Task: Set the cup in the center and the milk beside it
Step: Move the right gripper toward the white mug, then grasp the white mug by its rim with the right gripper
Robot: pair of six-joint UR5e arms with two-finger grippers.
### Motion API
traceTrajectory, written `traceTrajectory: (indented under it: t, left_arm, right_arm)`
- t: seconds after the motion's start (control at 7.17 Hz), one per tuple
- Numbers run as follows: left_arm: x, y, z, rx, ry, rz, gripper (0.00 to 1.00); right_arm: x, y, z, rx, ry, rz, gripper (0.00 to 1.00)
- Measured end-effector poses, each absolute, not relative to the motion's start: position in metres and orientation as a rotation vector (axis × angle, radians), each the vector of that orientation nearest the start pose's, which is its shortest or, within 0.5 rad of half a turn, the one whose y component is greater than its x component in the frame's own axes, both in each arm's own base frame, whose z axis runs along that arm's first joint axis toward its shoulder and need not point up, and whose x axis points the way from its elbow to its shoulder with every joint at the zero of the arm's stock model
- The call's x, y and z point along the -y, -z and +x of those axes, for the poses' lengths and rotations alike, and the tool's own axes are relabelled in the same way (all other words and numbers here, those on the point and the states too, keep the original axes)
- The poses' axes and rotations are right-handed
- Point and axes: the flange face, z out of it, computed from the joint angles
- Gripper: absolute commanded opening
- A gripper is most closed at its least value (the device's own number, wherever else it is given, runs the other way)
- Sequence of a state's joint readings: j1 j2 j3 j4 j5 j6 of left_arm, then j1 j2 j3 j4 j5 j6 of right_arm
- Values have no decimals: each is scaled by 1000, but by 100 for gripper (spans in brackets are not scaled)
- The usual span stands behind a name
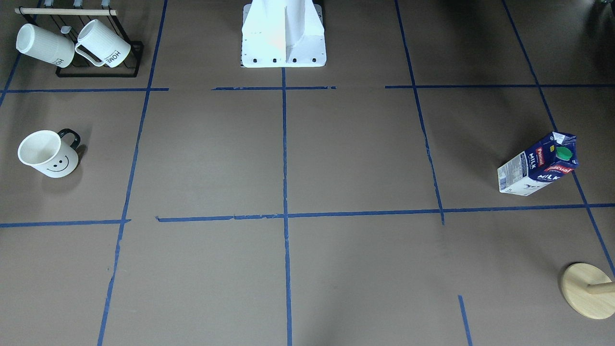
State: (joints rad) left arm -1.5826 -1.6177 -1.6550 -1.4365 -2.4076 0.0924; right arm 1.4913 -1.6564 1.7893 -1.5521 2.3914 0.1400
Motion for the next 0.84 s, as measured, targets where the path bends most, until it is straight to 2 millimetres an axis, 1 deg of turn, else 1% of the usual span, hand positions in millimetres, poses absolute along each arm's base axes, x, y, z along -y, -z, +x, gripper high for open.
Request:
traceTrajectory:
  t: [0.28, 0.42, 0.56, 0.84]
  left_arm:
    - [514, -593, -65, -841, -86, 60, 100]
    - [514, -592, -64, -843, -89, 63, 100]
    - [514, -592, -64, -843, -96, 72, 100]
    - [513, -596, -64, -851, -110, 111, 100]
  right_arm:
    - [454, -571, -33, 865, -59, 49, 100]
    - [445, -571, -59, 882, -68, 42, 100]
    - [436, -574, -80, 886, -66, 28, 100]
    - [429, -582, -114, 852, -58, -5, 100]
